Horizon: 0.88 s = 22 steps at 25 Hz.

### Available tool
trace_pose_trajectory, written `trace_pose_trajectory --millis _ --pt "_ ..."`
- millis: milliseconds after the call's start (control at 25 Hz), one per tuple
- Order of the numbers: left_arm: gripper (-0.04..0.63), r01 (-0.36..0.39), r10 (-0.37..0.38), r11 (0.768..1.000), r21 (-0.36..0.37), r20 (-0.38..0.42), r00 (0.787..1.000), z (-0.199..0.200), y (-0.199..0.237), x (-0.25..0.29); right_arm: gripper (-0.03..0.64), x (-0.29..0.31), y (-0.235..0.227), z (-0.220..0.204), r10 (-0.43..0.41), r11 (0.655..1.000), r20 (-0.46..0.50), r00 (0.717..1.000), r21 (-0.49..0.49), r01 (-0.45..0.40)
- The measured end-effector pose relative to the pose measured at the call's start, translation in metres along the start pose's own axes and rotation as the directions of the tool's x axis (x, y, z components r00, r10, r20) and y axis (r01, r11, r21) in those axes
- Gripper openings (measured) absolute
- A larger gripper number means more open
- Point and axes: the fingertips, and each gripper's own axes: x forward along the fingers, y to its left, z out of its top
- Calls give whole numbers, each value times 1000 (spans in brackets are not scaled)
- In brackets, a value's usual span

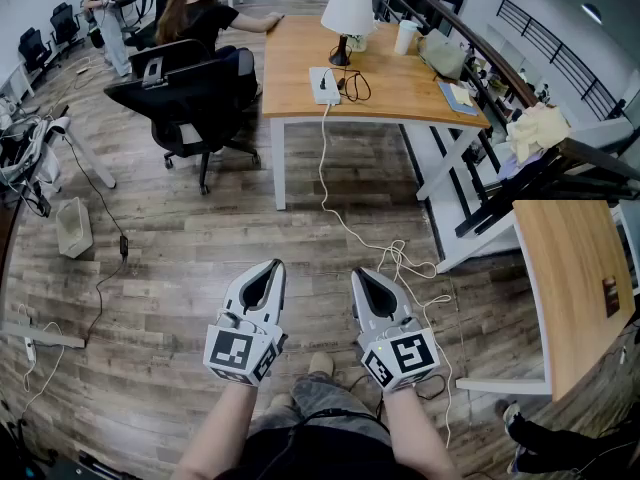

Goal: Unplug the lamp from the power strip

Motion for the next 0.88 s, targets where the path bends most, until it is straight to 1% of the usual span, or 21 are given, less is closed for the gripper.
trace_pose_trajectory --millis 200,600,880 --pt "-3 2 -2 1000 11 -1 1000 0 -2 15 8 9 -10 0 10 1000 1 1000 25 -10" --pt "-3 -49 49 999 8 19 999 2 -8 52 6 20 -49 3 64 998 -3 998 2 -64" --pt "-3 -62 61 998 16 39 997 8 -19 68 8 21 -68 6 76 996 15 997 41 -77"
